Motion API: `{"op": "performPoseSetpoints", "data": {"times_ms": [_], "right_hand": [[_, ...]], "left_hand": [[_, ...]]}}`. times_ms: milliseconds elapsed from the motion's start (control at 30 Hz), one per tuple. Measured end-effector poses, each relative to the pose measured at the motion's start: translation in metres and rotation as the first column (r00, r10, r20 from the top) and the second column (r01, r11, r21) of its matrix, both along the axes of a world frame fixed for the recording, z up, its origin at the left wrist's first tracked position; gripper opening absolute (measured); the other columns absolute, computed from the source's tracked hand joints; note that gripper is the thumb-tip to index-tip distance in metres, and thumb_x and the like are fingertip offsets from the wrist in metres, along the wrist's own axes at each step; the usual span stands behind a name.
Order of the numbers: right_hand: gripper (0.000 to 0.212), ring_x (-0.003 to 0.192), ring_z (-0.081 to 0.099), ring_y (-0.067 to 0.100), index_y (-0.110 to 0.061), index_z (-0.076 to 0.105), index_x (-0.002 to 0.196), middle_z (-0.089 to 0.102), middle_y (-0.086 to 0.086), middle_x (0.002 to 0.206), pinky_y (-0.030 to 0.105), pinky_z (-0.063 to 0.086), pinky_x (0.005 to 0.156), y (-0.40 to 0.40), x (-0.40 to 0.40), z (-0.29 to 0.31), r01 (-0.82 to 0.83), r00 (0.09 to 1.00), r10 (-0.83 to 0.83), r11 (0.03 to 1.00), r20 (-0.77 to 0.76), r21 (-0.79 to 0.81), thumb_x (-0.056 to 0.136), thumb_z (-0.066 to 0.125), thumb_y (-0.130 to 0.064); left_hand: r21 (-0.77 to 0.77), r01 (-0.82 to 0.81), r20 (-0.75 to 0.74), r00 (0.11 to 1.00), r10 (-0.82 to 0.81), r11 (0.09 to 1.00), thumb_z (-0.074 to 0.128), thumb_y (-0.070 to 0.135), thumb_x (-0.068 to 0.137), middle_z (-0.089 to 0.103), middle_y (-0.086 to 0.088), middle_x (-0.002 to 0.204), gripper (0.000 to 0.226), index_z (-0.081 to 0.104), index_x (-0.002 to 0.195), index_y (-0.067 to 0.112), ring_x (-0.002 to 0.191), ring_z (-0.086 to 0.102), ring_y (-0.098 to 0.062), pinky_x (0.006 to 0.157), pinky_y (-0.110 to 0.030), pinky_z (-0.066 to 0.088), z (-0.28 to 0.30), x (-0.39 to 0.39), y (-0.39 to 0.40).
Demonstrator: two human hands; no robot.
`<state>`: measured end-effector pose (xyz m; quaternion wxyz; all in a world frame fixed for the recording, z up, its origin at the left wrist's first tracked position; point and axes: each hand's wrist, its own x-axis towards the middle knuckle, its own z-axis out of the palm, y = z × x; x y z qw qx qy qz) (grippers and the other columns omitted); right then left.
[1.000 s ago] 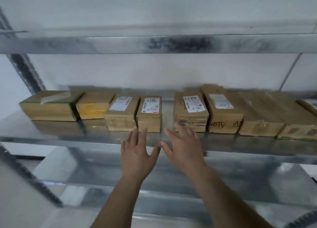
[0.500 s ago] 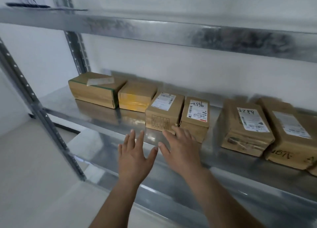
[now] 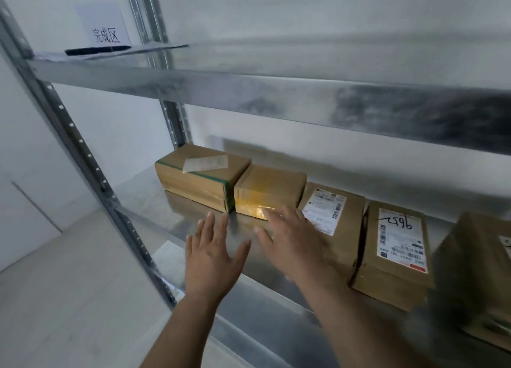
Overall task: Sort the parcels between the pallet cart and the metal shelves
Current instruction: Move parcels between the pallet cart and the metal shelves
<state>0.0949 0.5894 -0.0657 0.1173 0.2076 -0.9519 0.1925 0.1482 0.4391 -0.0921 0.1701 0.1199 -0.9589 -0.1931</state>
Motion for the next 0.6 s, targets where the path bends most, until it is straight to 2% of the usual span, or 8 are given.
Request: {"op": "performPoseSetpoints", "data": {"times_ms": [133, 267, 367, 500, 600], "right_hand": [[0.04, 0.109, 0.046, 0.021, -0.025, 0.052, 0.123, 0.054, 0.003, 0.12, 0.03, 0.031, 0.073, -0.035, -0.023, -0.011, 0.005, 1.0, -0.005, 1.0, 0.008, 0.011, 0.094, 0.041, -0.049], [0.047, 0.11, 0.048, 0.024, -0.021, 0.052, 0.127, 0.057, 0.006, 0.12, 0.034, 0.04, 0.08, -0.073, -0.048, -0.013, 0.079, 0.996, -0.079, 0.997, 0.032, 0.011, 0.093, 0.041, -0.051], [0.044, 0.107, 0.049, 0.026, -0.019, 0.055, 0.122, 0.057, 0.007, 0.118, 0.035, 0.039, 0.081, -0.101, -0.066, -0.008, 0.19, 0.979, -0.19, 0.982, 0.07, 0.008, 0.093, 0.042, -0.05], [0.033, 0.084, 0.049, 0.018, -0.019, 0.053, 0.095, 0.056, 0.004, 0.1, 0.031, 0.035, 0.068, -0.139, -0.09, -0.004, 0.336, 0.933, -0.332, 0.942, 0.139, -0.006, 0.094, 0.04, -0.05], [0.035, 0.083, 0.055, 0.019, -0.017, 0.054, 0.096, 0.053, 0.001, 0.089, 0.031, 0.042, 0.067, -0.162, -0.108, -0.006, 0.429, 0.885, -0.422, 0.903, 0.195, 0.008, 0.096, 0.038, -0.048]], "left_hand": [[0.008, -0.005, 0.02, 1.0, 0.005, 1.0, 0.035, 0.066, 0.087, 0.009, 0.0, 0.158, 0.074, 0.015, 0.149, 0.03, 0.145, 0.005, -0.016, 0.117, -0.039, 0.009, -0.007, -0.016, -0.038], [0.024, 0.04, 0.027, 0.999, -0.04, 0.999, 0.039, 0.063, 0.087, 0.013, -0.002, 0.157, 0.074, 0.018, 0.148, 0.029, 0.145, 0.009, -0.019, 0.117, -0.042, 0.013, -0.005, -0.049, -0.086], [0.043, 0.098, 0.028, 0.995, -0.1, 0.994, 0.043, 0.061, 0.087, 0.017, -0.003, 0.157, 0.073, 0.021, 0.148, 0.027, 0.144, 0.012, -0.02, 0.116, -0.04, 0.013, 0.002, -0.078, -0.123], [0.048, 0.151, 0.016, 0.988, -0.152, 0.987, 0.047, 0.057, 0.087, 0.019, -0.005, 0.156, 0.072, 0.025, 0.147, 0.024, 0.143, 0.016, -0.023, 0.115, -0.041, 0.016, 0.011, -0.116, -0.175], [0.015, 0.189, 0.009, 0.982, -0.189, 0.982, 0.047, 0.057, 0.088, 0.021, -0.007, 0.155, 0.072, 0.026, 0.147, 0.022, 0.142, 0.019, -0.025, 0.114, -0.041, 0.02, 0.014, -0.145, -0.211]]}}
